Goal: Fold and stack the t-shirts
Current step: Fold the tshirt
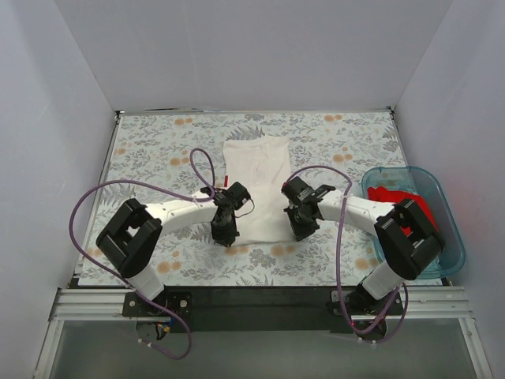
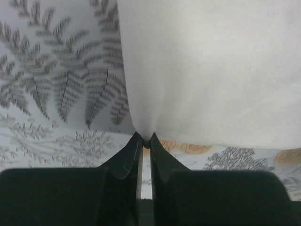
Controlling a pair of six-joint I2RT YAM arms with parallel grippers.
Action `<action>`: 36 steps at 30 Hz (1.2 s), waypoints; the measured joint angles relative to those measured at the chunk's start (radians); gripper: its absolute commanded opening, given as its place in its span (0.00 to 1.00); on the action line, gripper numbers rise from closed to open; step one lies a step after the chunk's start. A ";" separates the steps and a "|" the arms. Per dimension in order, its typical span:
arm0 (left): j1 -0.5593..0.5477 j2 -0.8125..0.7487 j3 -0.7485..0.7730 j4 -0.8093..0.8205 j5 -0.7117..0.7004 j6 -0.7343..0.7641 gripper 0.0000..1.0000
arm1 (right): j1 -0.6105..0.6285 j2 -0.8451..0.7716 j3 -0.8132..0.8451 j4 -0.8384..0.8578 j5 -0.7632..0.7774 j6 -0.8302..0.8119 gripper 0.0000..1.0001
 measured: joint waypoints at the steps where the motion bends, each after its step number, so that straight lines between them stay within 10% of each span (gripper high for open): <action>1: -0.023 -0.018 -0.010 -0.019 -0.006 -0.011 0.00 | 0.026 -0.013 -0.010 -0.007 0.000 0.002 0.01; 14: -0.518 -0.446 -0.126 -0.340 0.099 -0.372 0.00 | 0.425 -0.416 -0.109 -0.338 -0.161 0.211 0.01; 36: 0.138 -0.305 0.205 -0.261 0.069 0.023 0.00 | -0.007 -0.089 0.552 -0.457 -0.116 -0.133 0.01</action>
